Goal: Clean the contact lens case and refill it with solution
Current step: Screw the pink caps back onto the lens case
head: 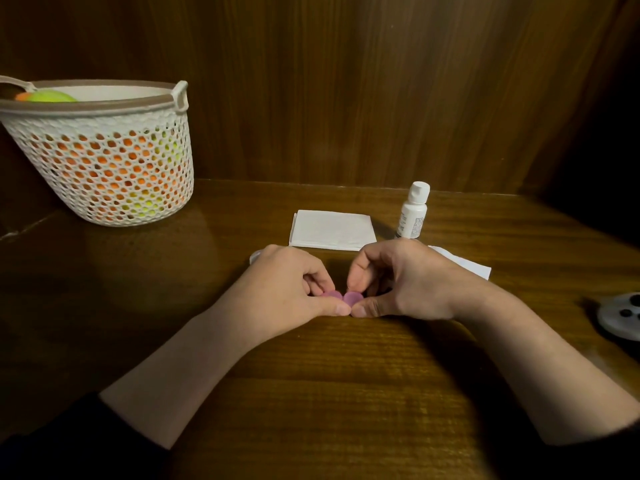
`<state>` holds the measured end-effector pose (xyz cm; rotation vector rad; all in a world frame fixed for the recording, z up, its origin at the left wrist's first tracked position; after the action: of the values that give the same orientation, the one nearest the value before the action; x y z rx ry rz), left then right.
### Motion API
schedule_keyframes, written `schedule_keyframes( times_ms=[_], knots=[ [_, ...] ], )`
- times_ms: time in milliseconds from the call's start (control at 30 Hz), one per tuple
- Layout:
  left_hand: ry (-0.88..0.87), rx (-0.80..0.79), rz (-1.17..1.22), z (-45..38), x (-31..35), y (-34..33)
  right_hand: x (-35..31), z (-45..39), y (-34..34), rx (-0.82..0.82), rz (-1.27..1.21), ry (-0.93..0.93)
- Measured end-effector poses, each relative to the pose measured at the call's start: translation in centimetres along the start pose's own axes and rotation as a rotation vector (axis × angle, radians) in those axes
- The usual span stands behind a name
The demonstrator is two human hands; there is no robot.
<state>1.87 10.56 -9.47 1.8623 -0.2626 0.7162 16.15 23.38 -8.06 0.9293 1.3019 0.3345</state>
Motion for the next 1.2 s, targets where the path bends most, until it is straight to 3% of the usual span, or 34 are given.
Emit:
schedule_keyframes(
  times_ms=[500,733,1200],
  knots=[
    [-0.115,-0.105,-0.008,0.48,-0.05,0.53,0.02,0.0,-0.06,-0.021,-0.027,-0.009],
    [-0.166,-0.081,-0.033,0.27,0.46,0.41,0.01,0.06,-0.03,-0.004,-0.013,0.018],
    [-0.078,-0.095,0.055,0.02,-0.28,-0.15,0.23,-0.05,-0.1,-0.003,-0.018,0.022]
  ],
)
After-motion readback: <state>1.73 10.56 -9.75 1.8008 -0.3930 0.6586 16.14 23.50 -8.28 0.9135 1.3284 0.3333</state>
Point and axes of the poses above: each hand's wrist, its own z-axis away from the middle knuckle, its own y-axis out of the back of the hand, x = y × z, the point moved 5 cm from there along -z, towards the middle knuckle, and after that the axes turned 3 degrees about x, right-handed, at the moved point
